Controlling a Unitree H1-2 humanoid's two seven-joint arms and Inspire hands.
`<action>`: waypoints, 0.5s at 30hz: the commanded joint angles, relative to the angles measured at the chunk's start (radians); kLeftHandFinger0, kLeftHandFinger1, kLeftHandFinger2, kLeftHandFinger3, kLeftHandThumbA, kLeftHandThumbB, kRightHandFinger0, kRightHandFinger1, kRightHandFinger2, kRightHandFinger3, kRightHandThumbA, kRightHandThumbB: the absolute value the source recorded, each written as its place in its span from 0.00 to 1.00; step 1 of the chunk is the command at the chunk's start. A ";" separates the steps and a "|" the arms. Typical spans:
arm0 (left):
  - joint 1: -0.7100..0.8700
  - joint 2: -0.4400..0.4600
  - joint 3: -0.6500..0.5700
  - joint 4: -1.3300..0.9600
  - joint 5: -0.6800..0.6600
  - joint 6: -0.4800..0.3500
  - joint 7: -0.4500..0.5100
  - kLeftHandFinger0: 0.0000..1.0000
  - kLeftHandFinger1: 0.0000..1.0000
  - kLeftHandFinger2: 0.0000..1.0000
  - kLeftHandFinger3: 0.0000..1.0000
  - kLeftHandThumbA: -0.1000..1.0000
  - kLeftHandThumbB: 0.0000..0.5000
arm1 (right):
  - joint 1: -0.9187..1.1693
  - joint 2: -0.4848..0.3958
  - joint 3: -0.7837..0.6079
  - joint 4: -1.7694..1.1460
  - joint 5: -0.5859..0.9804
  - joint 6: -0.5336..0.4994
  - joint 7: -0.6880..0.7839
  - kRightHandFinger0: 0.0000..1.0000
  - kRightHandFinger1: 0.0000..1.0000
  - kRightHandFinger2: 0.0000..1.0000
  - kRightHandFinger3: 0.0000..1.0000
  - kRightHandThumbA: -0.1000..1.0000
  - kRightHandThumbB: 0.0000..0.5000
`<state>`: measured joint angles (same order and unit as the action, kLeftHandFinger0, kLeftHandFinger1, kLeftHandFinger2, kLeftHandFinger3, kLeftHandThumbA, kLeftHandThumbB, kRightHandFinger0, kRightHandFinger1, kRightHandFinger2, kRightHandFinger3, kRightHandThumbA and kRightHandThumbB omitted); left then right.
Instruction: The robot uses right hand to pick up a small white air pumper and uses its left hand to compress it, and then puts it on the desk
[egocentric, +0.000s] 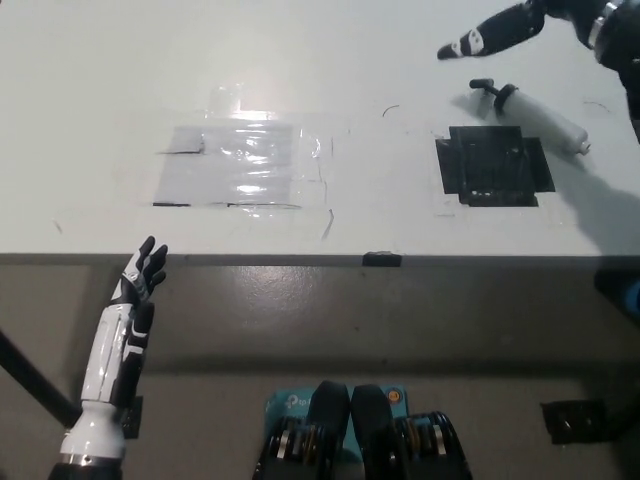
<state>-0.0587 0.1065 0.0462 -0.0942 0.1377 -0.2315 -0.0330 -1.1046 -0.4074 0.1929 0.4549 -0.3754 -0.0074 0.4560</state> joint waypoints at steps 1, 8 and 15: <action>-0.068 0.027 -0.021 0.003 -0.022 -0.039 -0.025 1.00 1.00 1.00 1.00 1.00 0.61 | 0.126 -0.036 -0.260 -0.743 0.315 0.204 -0.023 1.00 1.00 1.00 1.00 1.00 0.80; -0.154 0.029 -0.036 0.055 -0.048 -0.034 -0.054 1.00 1.00 1.00 1.00 1.00 0.64 | 0.526 0.069 -0.291 -1.153 0.357 0.102 -0.158 1.00 1.00 1.00 1.00 1.00 0.70; -0.172 0.022 -0.040 0.096 -0.049 -0.070 -0.051 1.00 1.00 1.00 1.00 1.00 0.63 | 0.787 0.185 -0.253 -1.183 0.328 -0.048 -0.222 1.00 1.00 1.00 1.00 1.00 0.75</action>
<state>-0.1171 0.1057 0.0453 -0.0290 0.1350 -0.2282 -0.0359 -0.5639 -0.3224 0.1086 -0.0847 -0.3053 0.0296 0.4546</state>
